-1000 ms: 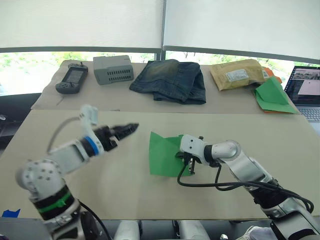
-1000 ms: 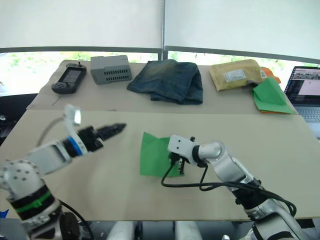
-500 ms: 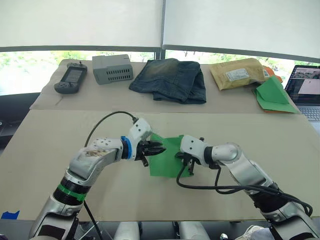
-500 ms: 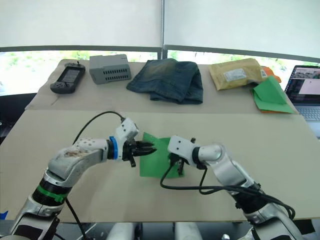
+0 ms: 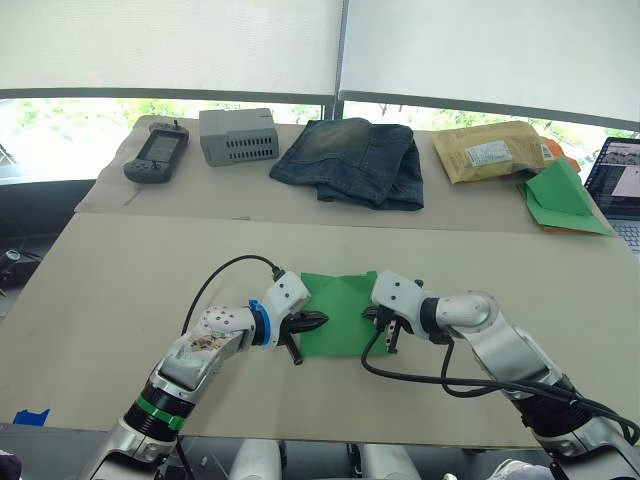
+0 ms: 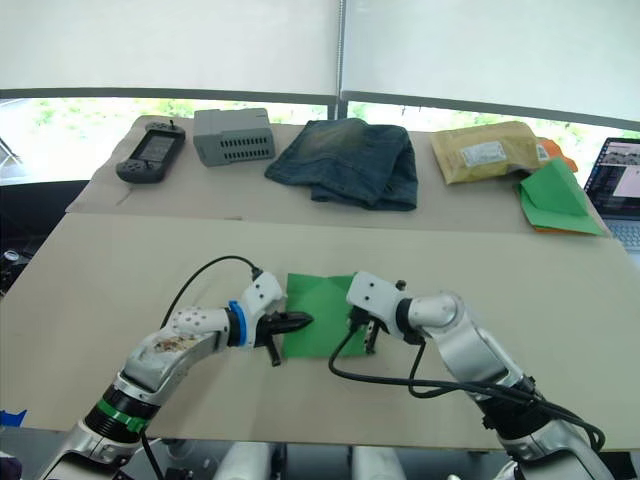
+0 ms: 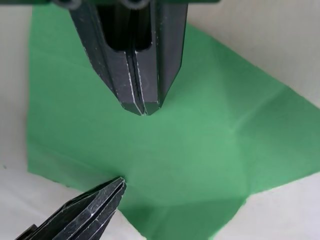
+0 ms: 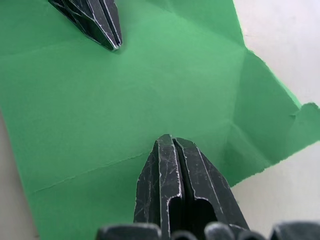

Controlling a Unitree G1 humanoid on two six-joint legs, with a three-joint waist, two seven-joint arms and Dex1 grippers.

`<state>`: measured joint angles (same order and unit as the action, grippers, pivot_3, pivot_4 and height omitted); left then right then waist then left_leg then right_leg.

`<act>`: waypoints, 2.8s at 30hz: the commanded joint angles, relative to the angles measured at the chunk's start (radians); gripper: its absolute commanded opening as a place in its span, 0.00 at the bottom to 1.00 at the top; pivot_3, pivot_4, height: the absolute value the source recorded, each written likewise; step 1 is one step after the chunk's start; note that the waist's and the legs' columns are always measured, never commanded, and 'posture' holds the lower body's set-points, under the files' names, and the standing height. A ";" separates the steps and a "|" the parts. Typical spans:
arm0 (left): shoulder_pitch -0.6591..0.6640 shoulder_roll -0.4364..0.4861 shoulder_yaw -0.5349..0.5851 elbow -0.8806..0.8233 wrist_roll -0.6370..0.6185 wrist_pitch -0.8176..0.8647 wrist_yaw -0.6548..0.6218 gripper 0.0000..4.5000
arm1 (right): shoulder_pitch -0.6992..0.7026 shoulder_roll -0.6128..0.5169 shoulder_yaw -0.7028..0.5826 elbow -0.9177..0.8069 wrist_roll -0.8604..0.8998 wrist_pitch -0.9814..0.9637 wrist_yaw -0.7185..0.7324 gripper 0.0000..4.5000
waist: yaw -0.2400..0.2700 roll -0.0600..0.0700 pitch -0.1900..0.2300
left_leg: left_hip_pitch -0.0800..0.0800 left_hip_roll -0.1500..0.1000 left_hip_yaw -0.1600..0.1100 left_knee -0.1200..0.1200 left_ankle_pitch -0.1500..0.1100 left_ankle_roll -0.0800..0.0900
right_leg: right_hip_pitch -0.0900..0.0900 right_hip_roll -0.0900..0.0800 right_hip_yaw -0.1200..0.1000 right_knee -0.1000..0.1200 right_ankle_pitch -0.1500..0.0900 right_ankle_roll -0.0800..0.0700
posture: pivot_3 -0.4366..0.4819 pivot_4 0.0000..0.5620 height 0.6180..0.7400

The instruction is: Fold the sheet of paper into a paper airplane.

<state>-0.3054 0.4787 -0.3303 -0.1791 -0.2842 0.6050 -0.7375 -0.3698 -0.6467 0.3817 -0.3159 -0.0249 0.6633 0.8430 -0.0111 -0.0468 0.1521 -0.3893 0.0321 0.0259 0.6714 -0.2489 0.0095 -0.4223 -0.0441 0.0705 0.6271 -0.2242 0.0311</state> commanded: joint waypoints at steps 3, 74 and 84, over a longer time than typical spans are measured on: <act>0.005 -0.033 -0.037 0.052 0.054 -0.011 0.013 0.00 | -0.021 -0.034 -0.067 -0.018 0.022 0.025 0.007 0.00 | 0.001 0.000 0.000 | 0.000 0.000 0.000 0.001 0.000 0.000 | 0.000 0.000 0.000 0.000 0.000 0.000 | 0.48 0.27 1.00; -0.058 -0.068 -0.010 0.068 0.095 0.046 -0.024 0.00 | 0.062 0.144 -0.107 0.160 0.048 -0.396 -0.120 0.01 | -0.010 0.003 0.000 | 0.000 0.001 0.000 0.003 0.000 0.000 | 0.000 0.001 0.001 0.002 0.000 0.001 | 0.48 0.27 1.00; -0.062 -0.070 -0.012 0.078 0.099 0.044 -0.023 0.00 | 0.065 0.128 -0.046 0.196 -0.070 -0.448 -0.128 0.01 | -0.007 0.003 0.000 | 0.000 0.001 0.000 0.003 0.000 0.000 | 0.000 0.001 0.000 0.002 0.000 0.001 | 0.48 0.27 1.00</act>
<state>-0.3685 0.4030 -0.3371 -0.1214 -0.2022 0.6371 -0.7677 -0.3033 -0.5115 0.3404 -0.1092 -0.0878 0.2307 0.7149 -0.0180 -0.0440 0.1521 -0.3894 0.0328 0.0260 0.6746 -0.2490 0.0095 -0.4220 -0.0431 0.0710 0.6295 -0.2238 0.0319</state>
